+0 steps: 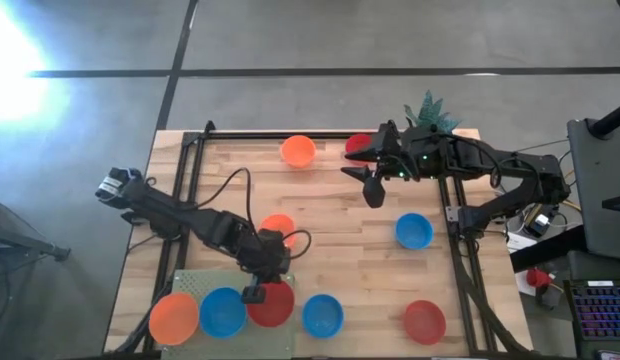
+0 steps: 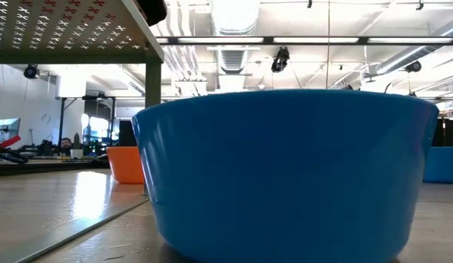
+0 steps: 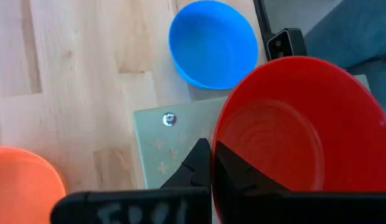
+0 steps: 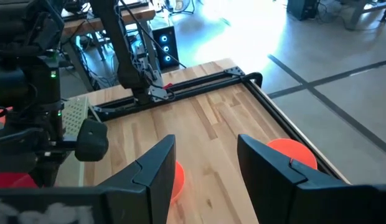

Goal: Pick & Place Mini bowls
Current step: Put the middle left red bowl on the shelf

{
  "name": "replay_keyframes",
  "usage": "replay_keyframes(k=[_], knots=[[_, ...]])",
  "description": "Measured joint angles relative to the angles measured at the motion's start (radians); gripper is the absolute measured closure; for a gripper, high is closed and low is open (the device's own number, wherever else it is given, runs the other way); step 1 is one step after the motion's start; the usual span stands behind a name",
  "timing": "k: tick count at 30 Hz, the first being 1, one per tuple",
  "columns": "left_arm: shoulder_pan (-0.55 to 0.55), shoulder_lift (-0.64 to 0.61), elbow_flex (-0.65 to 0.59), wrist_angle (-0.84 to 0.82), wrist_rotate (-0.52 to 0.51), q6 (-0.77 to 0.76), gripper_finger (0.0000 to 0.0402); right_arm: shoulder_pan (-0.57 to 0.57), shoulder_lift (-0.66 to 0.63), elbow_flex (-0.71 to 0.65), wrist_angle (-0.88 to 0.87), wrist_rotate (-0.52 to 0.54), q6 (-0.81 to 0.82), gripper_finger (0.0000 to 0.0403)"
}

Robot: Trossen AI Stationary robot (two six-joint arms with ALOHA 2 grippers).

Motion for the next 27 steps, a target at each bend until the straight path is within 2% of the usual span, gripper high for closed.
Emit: replay_keyframes(k=[9,20,27], knots=[[-0.002,0.000,-0.002,0.000,0.000,-0.004,0.0400,0.000,-0.002,0.000,0.000,0.000,0.004,0.0236],[-0.003,-0.001,-0.002,0.000,0.008,-0.030,0.0336,0.000,-0.002,0.000,0.000,0.001,0.004,0.0236],[-0.003,-0.001,0.001,0.000,0.037,-0.034,0.0327,0.000,-0.002,0.000,0.001,0.001,0.003,0.0236]])
